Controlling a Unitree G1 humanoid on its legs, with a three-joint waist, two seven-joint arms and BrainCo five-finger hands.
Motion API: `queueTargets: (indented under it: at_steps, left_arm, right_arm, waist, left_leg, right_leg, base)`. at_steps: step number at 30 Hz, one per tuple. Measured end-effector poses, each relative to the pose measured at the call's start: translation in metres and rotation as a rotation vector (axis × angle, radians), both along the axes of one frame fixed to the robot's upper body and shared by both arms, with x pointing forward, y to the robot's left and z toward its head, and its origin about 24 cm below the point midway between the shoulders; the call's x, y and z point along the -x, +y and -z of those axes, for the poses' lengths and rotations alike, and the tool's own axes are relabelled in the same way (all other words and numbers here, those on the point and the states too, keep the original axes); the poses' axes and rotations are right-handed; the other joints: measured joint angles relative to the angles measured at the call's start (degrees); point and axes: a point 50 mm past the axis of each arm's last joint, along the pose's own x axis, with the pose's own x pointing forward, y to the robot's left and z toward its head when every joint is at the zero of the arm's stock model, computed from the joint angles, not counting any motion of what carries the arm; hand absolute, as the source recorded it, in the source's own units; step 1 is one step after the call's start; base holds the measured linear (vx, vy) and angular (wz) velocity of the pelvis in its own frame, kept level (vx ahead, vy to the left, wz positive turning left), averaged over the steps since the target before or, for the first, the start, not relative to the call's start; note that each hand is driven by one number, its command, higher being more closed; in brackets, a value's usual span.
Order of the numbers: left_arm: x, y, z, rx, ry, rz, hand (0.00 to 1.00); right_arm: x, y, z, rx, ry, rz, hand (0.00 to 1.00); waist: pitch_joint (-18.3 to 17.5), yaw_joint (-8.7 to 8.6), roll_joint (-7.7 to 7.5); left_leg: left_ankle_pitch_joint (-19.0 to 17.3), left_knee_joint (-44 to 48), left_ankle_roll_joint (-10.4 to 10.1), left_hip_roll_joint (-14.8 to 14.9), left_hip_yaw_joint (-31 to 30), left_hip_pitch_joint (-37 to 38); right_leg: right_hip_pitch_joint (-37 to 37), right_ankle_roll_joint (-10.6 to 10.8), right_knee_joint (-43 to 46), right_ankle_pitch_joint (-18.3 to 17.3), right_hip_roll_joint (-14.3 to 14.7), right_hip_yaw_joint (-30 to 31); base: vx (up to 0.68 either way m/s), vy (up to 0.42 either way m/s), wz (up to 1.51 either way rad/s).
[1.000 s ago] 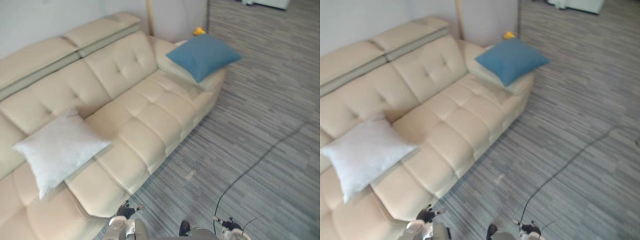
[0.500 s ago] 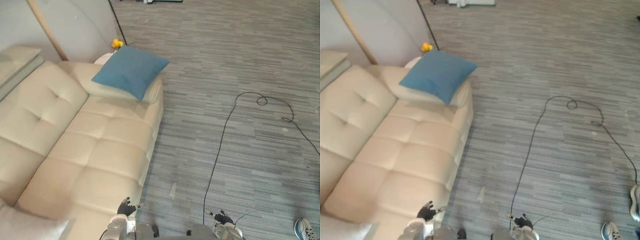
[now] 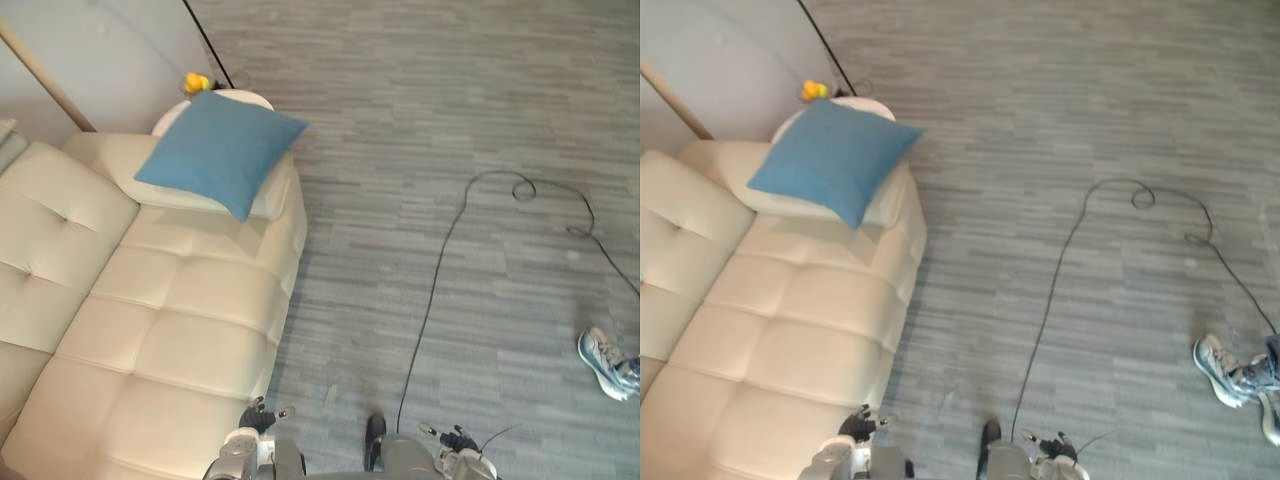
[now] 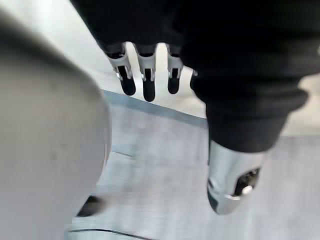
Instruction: Pick up cushions and gather them together orderly.
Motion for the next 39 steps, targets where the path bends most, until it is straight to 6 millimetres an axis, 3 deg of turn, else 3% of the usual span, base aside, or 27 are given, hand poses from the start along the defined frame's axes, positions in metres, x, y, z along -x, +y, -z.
queueTargets:
  at_steps: [3, 5, 7, 8, 10, 11, 12, 13, 14, 15, 16, 17, 19, 21, 22, 23, 24, 26, 28, 32, 33, 35, 36, 37, 38, 39]
  left_arm:
    - [-0.004, -0.005, -0.002, 0.009, -0.018, 0.011, 0.0]
    - [-0.004, -0.01, -0.002, 0.018, -0.019, 0.019, 0.0]
    - [-0.005, -0.012, -0.002, 0.019, -0.019, 0.034, 0.0]
    - [-0.002, -0.008, 0.0, 0.009, -0.007, 0.032, 0.0]
    - [0.001, -0.003, 0.001, -0.003, 0.009, 0.032, 0.0]
    - [0.001, -0.004, 0.001, -0.002, 0.009, 0.033, 0.0]
    - [0.001, -0.003, 0.001, -0.003, 0.012, 0.032, 0.0]
    - [0.003, -0.001, 0.002, -0.008, 0.023, 0.031, 0.0]
    - [0.006, 0.0, 0.004, -0.009, 0.039, 0.028, 0.0]
    - [0.007, -0.001, 0.004, -0.005, 0.043, 0.026, 0.0]
    - [0.009, -0.002, 0.005, -0.003, 0.05, 0.025, 0.0]
    - [0.009, -0.001, 0.005, -0.002, 0.051, 0.021, 0.0]
    - [0.007, 0.002, 0.004, -0.009, 0.048, 0.02, 0.0]
    - [0.007, 0.004, 0.004, -0.016, 0.05, 0.022, 0.0]
    - [0.009, 0.007, 0.005, -0.027, 0.056, 0.03, 0.0]
    - [0.014, 0.01, 0.007, -0.034, 0.075, 0.027, 0.0]
    - [0.015, 0.012, 0.008, -0.038, 0.086, 0.023, 0.0]
    - [0.018, 0.008, 0.01, -0.025, 0.098, 0.015, 0.0]
    - [0.024, 0.006, 0.013, -0.017, 0.121, 0.01, 0.0]
    - [0.011, -0.001, 0.007, 0.016, 0.06, -0.021, 0.0]
    - [0.01, -0.001, 0.006, 0.016, 0.05, -0.019, 0.0]
    - [0.01, -0.003, 0.005, 0.016, 0.044, -0.001, 0.0]
    - [0.011, -0.006, 0.006, 0.015, 0.045, 0.022, 0.0]
    - [0.011, -0.007, 0.006, 0.014, 0.052, 0.036, 0.0]
    - [0.013, -0.007, 0.007, 0.012, 0.058, 0.039, 0.0]
    - [0.013, -0.006, 0.007, 0.002, 0.063, 0.059, 0.0]
  right_arm:
    - [-0.01, -0.001, -0.003, 0.003, -0.027, 0.006, 0.0]
    - [-0.007, -0.004, -0.003, 0.003, -0.021, 0.027, 0.0]
    - [-0.003, -0.007, -0.002, 0.01, -0.011, 0.033, 0.0]
    - [0.001, 0.0, 0.001, -0.012, 0.009, 0.038, 0.0]
    - [0.001, 0.003, 0.002, -0.02, 0.007, 0.032, 0.0]
    - [0.003, 0.002, 0.002, -0.015, 0.013, 0.027, 0.0]
    - [0.005, 0.005, 0.003, -0.02, 0.017, 0.02, 0.0]
    - [0.006, 0.008, 0.003, -0.024, 0.017, 0.012, 0.0]
    - [0.009, 0.011, 0.004, -0.03, 0.023, -0.004, 0.0]
    - [0.008, 0.01, 0.003, -0.025, 0.011, -0.012, 0.0]
    - [0.006, 0.007, 0.001, -0.018, -0.003, -0.011, 0.0]
    - [0.006, 0.007, 0.001, -0.018, -0.001, -0.006, 0.0]
    - [0.0, 0.012, 0.001, -0.031, -0.013, -0.01, 0.0]
    - [-0.001, 0.014, 0.002, -0.044, -0.008, -0.01, 0.0]
    - [-0.001, 0.015, 0.003, -0.052, 0.002, 0.0, 0.0]
    - [0.001, 0.015, 0.004, -0.055, 0.01, 0.001, 0.0]
    - [0.002, 0.011, 0.004, -0.049, 0.012, 0.009, 0.0]
    - [0.001, -0.002, 0.002, -0.023, 0.012, 0.03, 0.0]
    - [0.004, -0.004, 0.003, -0.025, 0.019, 0.056, 0.0]
    - [0.018, -0.005, 0.006, -0.017, 0.061, 0.061, 0.0]
    - [0.017, -0.004, 0.006, -0.013, 0.06, 0.059, 0.0]
    - [0.017, -0.006, 0.005, -0.009, 0.058, 0.059, 0.0]
    - [0.016, -0.008, 0.005, -0.004, 0.055, 0.058, 0.0]
    - [0.015, -0.009, 0.004, 0.0, 0.052, 0.057, 0.0]
    - [0.016, -0.01, 0.004, 0.0, 0.056, 0.058, 0.0]
    - [0.02, -0.007, 0.006, -0.01, 0.066, 0.064, 0.0]
  waist:
    - [-0.06, 0.36, -0.11]
    - [-0.58, 1.26, 0.75]
    - [-1.1, 2.4, 1.89]
    - [-1.94, 2.88, 0.68]
    - [-3.25, 2.32, -1.24]
    - [-3.1, 2.41, -1.85]
    - [-2.8, 2.58, -2.72]
    - [-2.82, 2.47, -3.07]
    - [-2.72, 1.94, -2.91]
    - [-2.97, 1.66, -2.56]
    - [-2.91, 1.72, -2.43]
    - [-2.56, 1.46, -1.8]
    - [-2.53, 1.07, -1.73]
    - [-2.54, 0.55, -1.9]
    - [-2.51, 0.1, -2.67]
    - [-2.34, -0.24, -3.66]
    - [-1.9, -0.98, -3.29]
    - [-1.72, -0.46, -0.74]
    - [-2.08, -0.91, 0.26]
    - [-1.13, -0.38, 0.1]
    - [-1.13, -0.21, 0.2]
    - [-1.35, -0.17, 0.15]
    - [-1.63, -0.17, 0.93]
    - [-2.04, -0.12, 1.16]
    - [-2.46, -0.17, 1.1]
    - [-3.38, -0.31, 0.1]
  left_leg:
    - [0.34, -21.73, -0.45, -4.62, 2.79, -2.51]
    - [6.35, -37.14, -2.08, -7.64, 1.9, -2.88]
    - [9.22, -41.76, -1.89, -7.89, 1.28, -2.8]
    - [15.59, -41.74, 4.21, -9.24, 0.0, -0.9]
    - [12.68, -41.72, 5.94, -11.25, 0.67, 0.75]
    - [11.1, -42.03, 5.89, -11.9, 1.45, 3.11]
    - [9.62, -42.74, 6.36, -12.97, 2.13, 6.68]
    - [8.52, -42.55, 6.17, -13.53, 2.14, 8.78]
    - [6.64, -42.22, 6.14, -13.74, 2.03, 12.06]
    - [5.09, -42.31, 6.16, -13.71, 1.44, 15.42]
    - [4.73, -43.01, 6.12, -13.56, 1.23, 17.35]
    - [4.45, -44.17, 5.85, -13.0, 0.94, 19.67]
    - [3.92, -44.54, 5.0, -11.06, -1.19, 21.34]
    - [2.56, -44.57, 4.01, -9.65, -3.56, 21.84]
    - [1.2, -44.63, 3.27, -9.66, -5.08, 22.41]
    - [0.21, -44.57, 2.72, -10.15, -6.34, 23.27]
    - [-0.43, -44.53, 2.06, -9.79, -8.26, 24.33]
    - [-0.5, -43.54, 1.92, -7.38, -10.83, 24.57]
    - [-0.71, -39.65, 1.54, -6.68, -12.52, 23.59]
    - [-1.54, -8.99, -3.54, -3.54, -10.23, 10.12]
    - [-2.55, -6.93, -2.62, -2.59, -7.78, 8.67]
    - [-2.66, -13.73, -1.15, -3.05, -4.15, 7.27]
    - [1.05, -22.61, -0.17, -3.27, -2.29, 7.12]
    - [1.37, -25.89, 0.17, -3.25, -0.08, 6.99]
    - [1.47, -28.13, 0.22, -3.61, 0.5, 7.65]
    - [3.96, -34.55, 1.32, -5.68, 1.55, 8.87]
  right_leg:
    - [5.0, 1.23, -3.98, -0.87, -1.29, 0.08]
    - [8.21, 2.26, -7.23, -1.48, -1.03, 0.19]
    - [10.64, 3.5, -8.74, -2.3, 0.31, 1.11]
    - [13.1, 4.94, -8.64, -3.35, -0.7, 3.25]
    - [10.97, 5.38, -2.09, -3.59, -3.11, 5.58]
    - [8.26, 7.55, 7.08, -4.13, -4.1, 7.52]
    - [3.78, 12.4, 20.45, -3.23, -5.34, 8.86]
    - [-0.02, 15.65, 30.01, -1.08, -6.31, 9.65]
    - [-3.31, 16.05, 39.18, -0.43, -7.19, 8.96]
    - [-6.25, 13.72, 42.83, -1.98, -8.7, 6.29]
    - [-7.23, 13.03, 42.44, -3.36, -9.54, 4.33]
    - [-8.61, 11.32, 38.95, -5.19, -10.1, 1.33]
    - [-11.23, 9.64, 26.38, -5.46, -8.83, -2.63]
    - [-12.52, 8.31, 12.81, -1.18, -6.42, -2.11]
    - [-12.98, 8.04, 3.57, 4.64, -5.31, 0.88]
    - [-12.97, 8.47, -0.2, 10.6, -5.11, 3.57]
    - [-11.84, 6.94, 0.03, 12.83, -4.67, 3.89]
    - [-11.28, 6.28, 1.46, 9.3, -2.75, 2.92]
    - [-10.31, 5.16, 3.54, 6.01, -2.5, 0.68]
    - [-3.63, 3.16, 3.56, 1.23, -2.26, -4.82]
    - [-1.27, 2.39, 3.47, 0.42, -2.27, -6.13]
    - [1.28, 3.4, 3.25, -0.61, -3.09, -8.71]
    - [2.13, 4.04, 3.01, -1.27, -2.95, -10.21]
    - [2.56, 4.55, 2.84, -1.7, -2.94, -11.16]
    - [2.93, 4.83, 2.38, -1.72, -3.15, -11.68]
    - [2.9, 5.56, 0.77, -1.27, -4.49, -13.88]
  base:
    - [0.4, 0.009, -0.05]
    - [0.47, 0.093, -0.08]
    - [0.46, 0.157, -0.31]
    - [0.52, 0.176, -0.27]
    - [0.6, 0.22, -0.16]
    - [0.48, 0.192, -0.24]
    - [0.45, 0.168, -0.27]
    - [0.47, 0.144, -0.11]
    - [0.57, 0.159, 0.08]
    - [0.48, 0.115, 0.16]
    - [0.44, 0.072, 0.2]
    - [0.47, -0.009, 0.32]
    - [0.41, -0.068, 0.48]
    - [0.29, -0.158, 0.62]
    - [0.37, -0.246, 0.68]
    - [0.44, -0.346, 0.76]
    - [0.35, -0.305, 0.48]
    - [0.33, -0.305, 0.16]
    - [0.27, -0.255, 0.39]
    - [0.24, -0.193, 0.68]
    - [0.23, -0.107, 0.62]
    - [0.18, -0.061, 0.57]
    - [0.19, -0.025, 0.62]
    - [0.27, 0.005, 0.61]
    - [0.3, 0.022, 0.76]
    - [0.34, 0.037, 0.71]
